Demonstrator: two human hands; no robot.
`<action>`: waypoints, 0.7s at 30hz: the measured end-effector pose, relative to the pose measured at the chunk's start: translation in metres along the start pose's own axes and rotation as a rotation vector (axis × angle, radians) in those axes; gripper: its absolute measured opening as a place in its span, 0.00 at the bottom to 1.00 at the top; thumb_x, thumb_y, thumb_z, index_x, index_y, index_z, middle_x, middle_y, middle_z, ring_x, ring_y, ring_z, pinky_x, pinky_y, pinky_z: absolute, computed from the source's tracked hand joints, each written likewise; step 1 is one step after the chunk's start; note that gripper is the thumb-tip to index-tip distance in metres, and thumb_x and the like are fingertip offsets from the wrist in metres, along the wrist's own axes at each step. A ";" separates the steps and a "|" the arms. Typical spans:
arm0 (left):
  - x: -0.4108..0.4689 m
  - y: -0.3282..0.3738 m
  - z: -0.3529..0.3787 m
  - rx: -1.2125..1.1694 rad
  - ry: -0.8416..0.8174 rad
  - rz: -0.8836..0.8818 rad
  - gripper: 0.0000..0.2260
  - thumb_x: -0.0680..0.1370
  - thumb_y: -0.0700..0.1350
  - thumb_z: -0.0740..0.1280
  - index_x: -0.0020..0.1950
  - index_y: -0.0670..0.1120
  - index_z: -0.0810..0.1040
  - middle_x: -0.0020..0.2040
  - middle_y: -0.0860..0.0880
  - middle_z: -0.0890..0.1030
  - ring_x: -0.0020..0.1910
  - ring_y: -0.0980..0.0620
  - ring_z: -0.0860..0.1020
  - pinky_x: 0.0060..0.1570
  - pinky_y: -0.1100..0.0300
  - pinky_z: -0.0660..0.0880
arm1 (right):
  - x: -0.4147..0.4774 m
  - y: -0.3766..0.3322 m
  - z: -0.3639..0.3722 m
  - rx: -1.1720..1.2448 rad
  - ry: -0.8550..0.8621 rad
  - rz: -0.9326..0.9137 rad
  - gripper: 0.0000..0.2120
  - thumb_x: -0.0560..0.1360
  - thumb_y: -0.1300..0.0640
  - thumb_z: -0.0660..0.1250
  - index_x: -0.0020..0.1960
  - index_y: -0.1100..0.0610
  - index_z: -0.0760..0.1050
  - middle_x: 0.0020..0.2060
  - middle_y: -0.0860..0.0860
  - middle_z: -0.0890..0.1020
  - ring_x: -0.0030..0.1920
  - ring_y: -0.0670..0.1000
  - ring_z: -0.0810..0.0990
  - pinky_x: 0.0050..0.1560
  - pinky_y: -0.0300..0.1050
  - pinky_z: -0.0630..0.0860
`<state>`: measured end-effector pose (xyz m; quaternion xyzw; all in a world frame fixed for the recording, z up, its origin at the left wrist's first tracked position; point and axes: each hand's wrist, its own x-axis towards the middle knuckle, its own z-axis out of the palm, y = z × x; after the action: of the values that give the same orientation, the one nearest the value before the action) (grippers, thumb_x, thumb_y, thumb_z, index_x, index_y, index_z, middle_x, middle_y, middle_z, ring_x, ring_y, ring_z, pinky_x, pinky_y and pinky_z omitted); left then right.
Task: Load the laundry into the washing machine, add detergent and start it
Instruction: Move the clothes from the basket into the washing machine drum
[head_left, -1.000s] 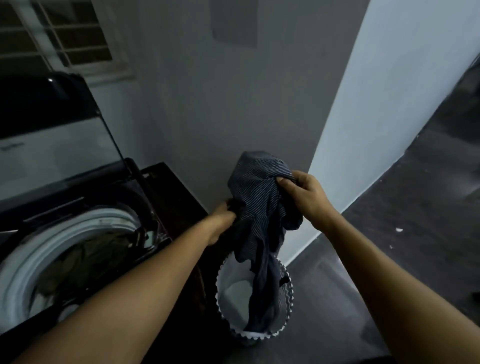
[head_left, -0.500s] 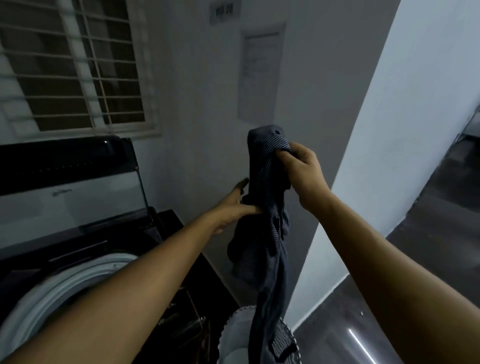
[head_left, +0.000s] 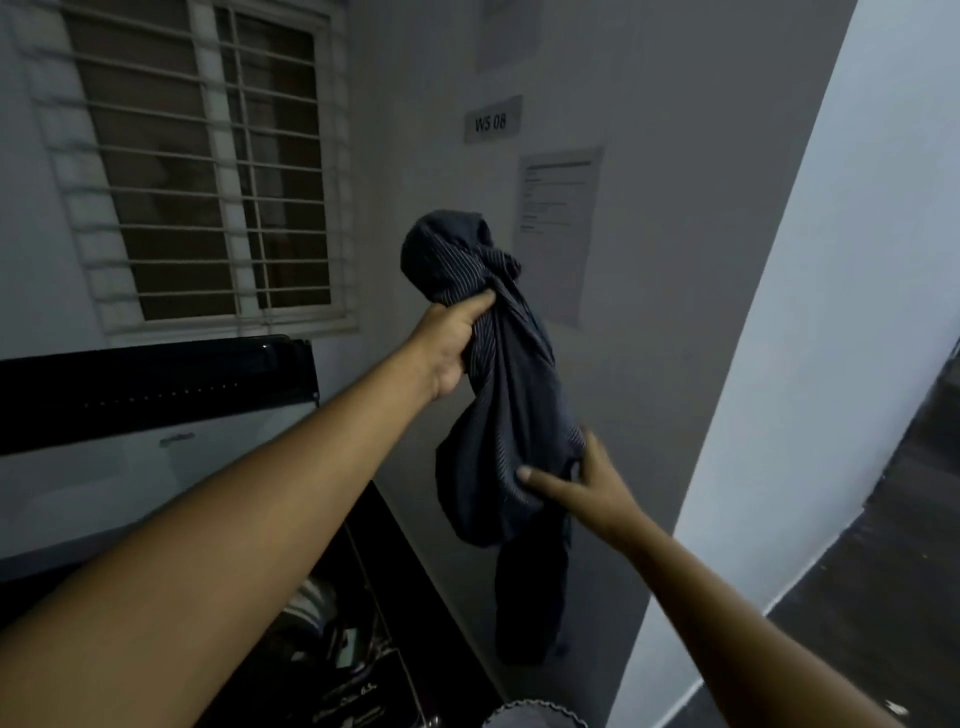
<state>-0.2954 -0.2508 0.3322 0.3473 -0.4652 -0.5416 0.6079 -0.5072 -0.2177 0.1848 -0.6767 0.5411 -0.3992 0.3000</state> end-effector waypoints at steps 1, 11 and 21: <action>0.002 0.011 -0.003 -0.029 0.013 0.012 0.14 0.80 0.44 0.68 0.63 0.40 0.79 0.57 0.43 0.83 0.57 0.44 0.82 0.60 0.49 0.78 | 0.002 0.014 0.011 -0.003 -0.027 0.064 0.46 0.58 0.27 0.78 0.70 0.36 0.62 0.69 0.46 0.73 0.66 0.51 0.75 0.66 0.57 0.76; -0.008 0.057 -0.091 -0.058 0.248 0.069 0.23 0.77 0.51 0.72 0.67 0.40 0.77 0.58 0.43 0.83 0.56 0.43 0.83 0.57 0.48 0.80 | 0.046 -0.074 0.055 0.588 -0.098 0.386 0.16 0.83 0.50 0.60 0.60 0.59 0.79 0.53 0.59 0.85 0.54 0.62 0.83 0.54 0.63 0.81; -0.072 0.045 -0.236 0.162 0.459 -0.054 0.30 0.71 0.62 0.74 0.66 0.45 0.78 0.58 0.47 0.84 0.55 0.48 0.83 0.59 0.51 0.79 | 0.072 -0.227 0.122 1.050 -0.360 0.103 0.25 0.80 0.42 0.63 0.64 0.62 0.79 0.60 0.62 0.82 0.57 0.62 0.80 0.65 0.64 0.75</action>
<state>-0.0566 -0.1919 0.2833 0.5212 -0.3475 -0.4256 0.6531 -0.2829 -0.2374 0.3289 -0.4666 0.2423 -0.4778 0.7037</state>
